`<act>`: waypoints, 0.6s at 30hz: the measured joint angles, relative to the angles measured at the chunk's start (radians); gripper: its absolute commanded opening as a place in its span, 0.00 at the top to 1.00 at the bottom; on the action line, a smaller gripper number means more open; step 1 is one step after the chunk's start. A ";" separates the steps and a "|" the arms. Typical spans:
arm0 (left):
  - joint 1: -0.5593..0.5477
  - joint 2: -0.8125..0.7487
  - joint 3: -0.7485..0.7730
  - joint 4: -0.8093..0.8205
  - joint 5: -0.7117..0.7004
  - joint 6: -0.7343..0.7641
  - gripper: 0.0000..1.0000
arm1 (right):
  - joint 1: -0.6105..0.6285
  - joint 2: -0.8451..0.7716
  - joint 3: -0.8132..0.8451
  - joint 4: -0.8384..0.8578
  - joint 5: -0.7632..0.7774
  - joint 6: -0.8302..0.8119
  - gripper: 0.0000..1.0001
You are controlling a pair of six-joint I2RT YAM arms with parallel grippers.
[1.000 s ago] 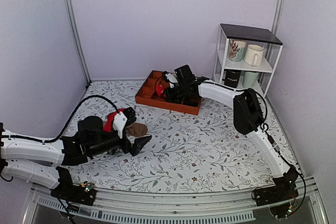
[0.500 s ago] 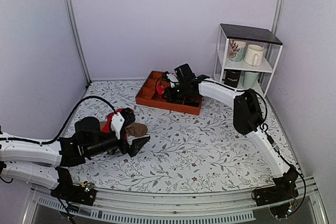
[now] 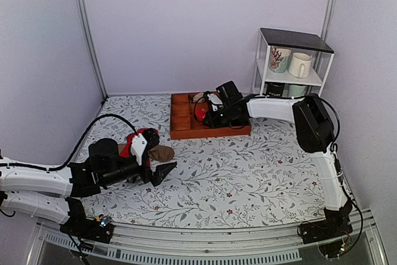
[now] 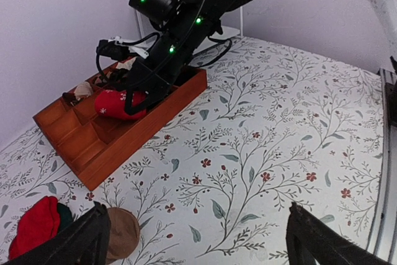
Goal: Roll the socks
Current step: Move the storage box to the center of the board.
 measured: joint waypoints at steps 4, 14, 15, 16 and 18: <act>0.002 -0.016 -0.003 -0.011 -0.005 -0.004 0.00 | 0.000 -0.069 -0.111 0.039 0.006 0.007 1.00; 0.006 -0.088 -0.011 -0.042 -0.098 -0.015 0.00 | 0.001 -0.111 -0.150 0.056 -0.016 -0.035 1.00; 0.006 -0.099 -0.014 -0.053 -0.113 -0.017 0.01 | 0.001 -0.114 -0.148 0.056 -0.019 -0.046 1.00; 0.006 -0.109 -0.018 -0.060 -0.126 -0.019 0.01 | 0.001 -0.117 -0.145 0.058 -0.023 -0.058 1.00; 0.008 -0.138 -0.029 -0.068 -0.153 -0.023 0.00 | 0.001 -0.120 -0.131 0.072 -0.024 -0.083 1.00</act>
